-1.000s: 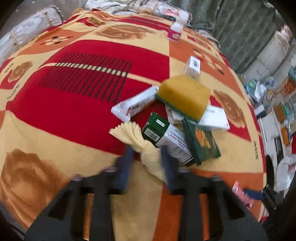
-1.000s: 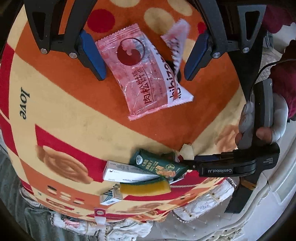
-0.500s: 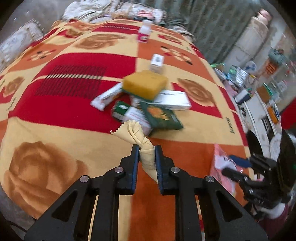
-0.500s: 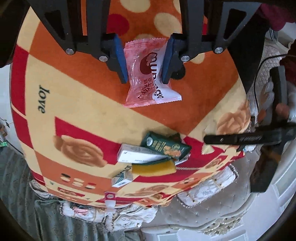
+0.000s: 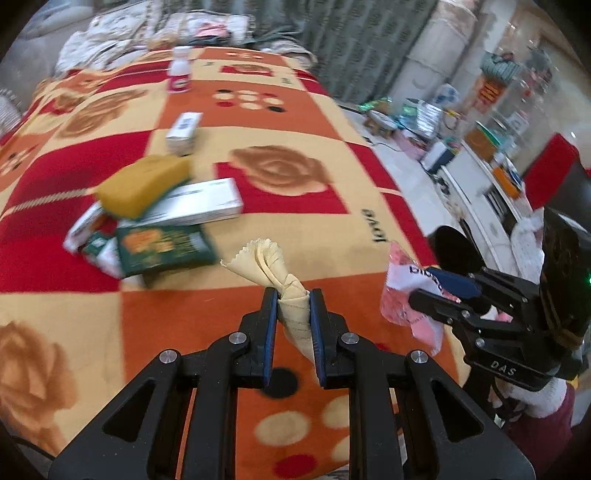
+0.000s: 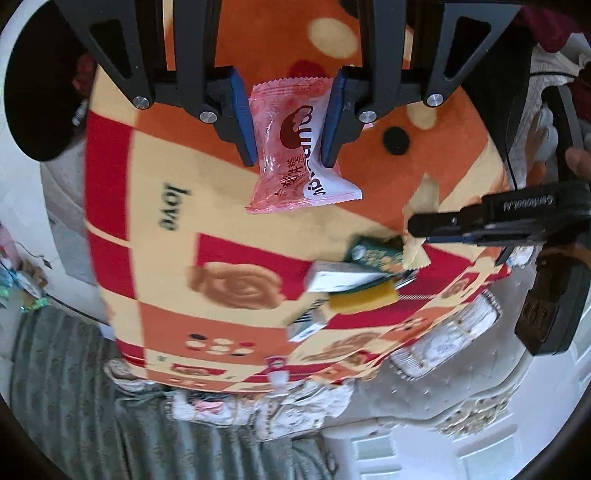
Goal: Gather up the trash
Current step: 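Carry the napkin and wrapper over the black bin and open both tools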
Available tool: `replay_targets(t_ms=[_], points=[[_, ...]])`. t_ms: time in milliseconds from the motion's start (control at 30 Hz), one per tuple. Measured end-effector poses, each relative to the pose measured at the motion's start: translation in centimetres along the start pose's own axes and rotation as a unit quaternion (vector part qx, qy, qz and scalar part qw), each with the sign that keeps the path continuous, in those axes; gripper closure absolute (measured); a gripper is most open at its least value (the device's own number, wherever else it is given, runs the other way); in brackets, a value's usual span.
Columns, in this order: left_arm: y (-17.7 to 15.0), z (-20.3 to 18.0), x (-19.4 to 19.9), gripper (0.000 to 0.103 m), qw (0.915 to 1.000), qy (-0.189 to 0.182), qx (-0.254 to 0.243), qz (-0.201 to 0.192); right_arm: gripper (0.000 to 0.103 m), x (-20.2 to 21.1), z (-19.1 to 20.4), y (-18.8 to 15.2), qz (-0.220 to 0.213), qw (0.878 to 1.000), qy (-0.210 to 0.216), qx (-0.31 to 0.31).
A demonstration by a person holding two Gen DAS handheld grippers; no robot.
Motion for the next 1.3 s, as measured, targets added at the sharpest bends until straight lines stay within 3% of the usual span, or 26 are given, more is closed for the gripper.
replay_targets(t_ms=[300, 567, 767, 1100, 1167, 1200, 1300], points=[[2.4, -7.6, -3.1, 0.088, 0.9977, -0.033, -0.059, 0.007, 0.069, 3.8, -7.7, -0.8, -0.023, 0.997, -0.055, -0.058], [4.1, -14.7, -6.2, 0.088, 0.9918, -0.066, -0.108, 0.016, 0.069, 7.7, -15.7, -2.5, -0.040, 0.986, -0.108, -0.122], [4.8, -19.0, -8.8, 0.088, 0.9873, -0.093, -0.125, 0.032, 0.069, 9.4, -20.6, -4.0, -0.045, 0.976, -0.136, -0.167], [4.7, -24.6, -12.3, 0.088, 0.9797, -0.144, -0.127, 0.057, 0.069, 10.1, -25.3, -5.9, -0.042, 0.964, -0.157, -0.212], [4.6, -25.4, -12.8, 0.086, 0.9779, -0.156, -0.126, 0.059, 0.064, 10.2, -26.0, -5.9, -0.045, 0.961, -0.162, -0.220], [4.5, -25.8, -12.8, 0.085, 0.9770, -0.161, -0.127, 0.061, 0.054, 10.5, -26.4, -5.9, -0.049, 0.959, -0.166, -0.226], [4.2, -26.3, -13.0, 0.064, 0.9751, -0.166, -0.130, 0.066, 0.046, 11.0, -26.9, -5.8, -0.059, 0.955, -0.164, -0.242]])
Point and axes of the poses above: each gripper's, at about its wrist camera, not at the fingertips, and x roughly against the way its jaws point, z to its left, y to its top, the point moved 10 cm from there along -x, roughly the way its jaws point, and after that the axes turned 3 degrees about -x, right-handed, at the moved point
